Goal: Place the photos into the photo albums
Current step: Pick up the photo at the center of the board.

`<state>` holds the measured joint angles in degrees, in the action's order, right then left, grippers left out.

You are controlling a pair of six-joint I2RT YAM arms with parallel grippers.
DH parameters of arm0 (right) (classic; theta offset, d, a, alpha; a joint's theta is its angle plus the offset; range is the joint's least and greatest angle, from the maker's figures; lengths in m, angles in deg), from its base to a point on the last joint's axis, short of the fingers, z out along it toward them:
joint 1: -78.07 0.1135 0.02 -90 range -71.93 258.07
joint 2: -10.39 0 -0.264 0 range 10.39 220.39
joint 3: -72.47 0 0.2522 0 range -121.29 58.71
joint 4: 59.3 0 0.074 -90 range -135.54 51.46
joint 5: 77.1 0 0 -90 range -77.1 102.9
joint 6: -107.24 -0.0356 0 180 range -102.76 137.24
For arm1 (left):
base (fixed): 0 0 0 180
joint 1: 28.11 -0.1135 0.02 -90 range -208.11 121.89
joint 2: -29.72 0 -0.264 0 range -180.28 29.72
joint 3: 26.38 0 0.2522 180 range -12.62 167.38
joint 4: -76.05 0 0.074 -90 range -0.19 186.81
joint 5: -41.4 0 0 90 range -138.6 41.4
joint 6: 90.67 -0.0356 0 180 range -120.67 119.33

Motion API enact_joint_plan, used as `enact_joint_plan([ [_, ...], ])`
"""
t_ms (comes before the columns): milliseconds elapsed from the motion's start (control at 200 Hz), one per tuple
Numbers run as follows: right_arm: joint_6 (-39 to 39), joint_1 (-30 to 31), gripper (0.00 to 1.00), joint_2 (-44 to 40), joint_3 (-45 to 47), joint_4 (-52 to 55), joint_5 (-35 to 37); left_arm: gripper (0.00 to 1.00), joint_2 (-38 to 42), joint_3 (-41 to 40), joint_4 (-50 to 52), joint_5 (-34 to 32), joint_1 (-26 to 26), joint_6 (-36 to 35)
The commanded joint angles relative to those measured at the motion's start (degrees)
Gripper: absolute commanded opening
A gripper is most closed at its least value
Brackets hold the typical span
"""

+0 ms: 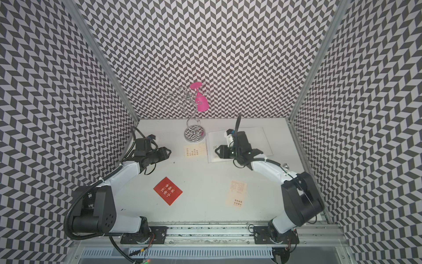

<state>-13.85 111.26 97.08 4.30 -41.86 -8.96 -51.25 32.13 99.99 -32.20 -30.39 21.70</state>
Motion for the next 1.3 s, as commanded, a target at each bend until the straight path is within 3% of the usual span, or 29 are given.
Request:
enact_joint_plan([
  [0, -17.1, 8.9, 0.44, -4.4, 6.5, -15.2, 2.5, 0.53, 1.5, -3.7, -2.9, 4.8, -5.0, 3.6],
  [205, -34.7, 23.5, 0.47, -4.7, 14.6, -31.2, 10.1, 0.57, 2.4, -10.1, -5.6, 7.4, -7.7, 6.0],
  [386, -44.1, 29.7, 0.47, 1.1, 18.1, -39.7, 13.3, 0.59, 4.5, -14.0, -4.0, 8.1, -8.0, 7.6],
  [841, -49.9, 33.0, 0.48, 16.1, 14.0, -43.5, 12.0, 0.61, 6.2, -16.2, 0.7, 6.9, -8.1, 12.5],
  [1292, -53.6, 33.3, 0.47, 27.4, 9.6, -49.1, 4.7, 0.61, 9.5, -16.7, 8.3, 6.8, -6.4, 15.8],
])
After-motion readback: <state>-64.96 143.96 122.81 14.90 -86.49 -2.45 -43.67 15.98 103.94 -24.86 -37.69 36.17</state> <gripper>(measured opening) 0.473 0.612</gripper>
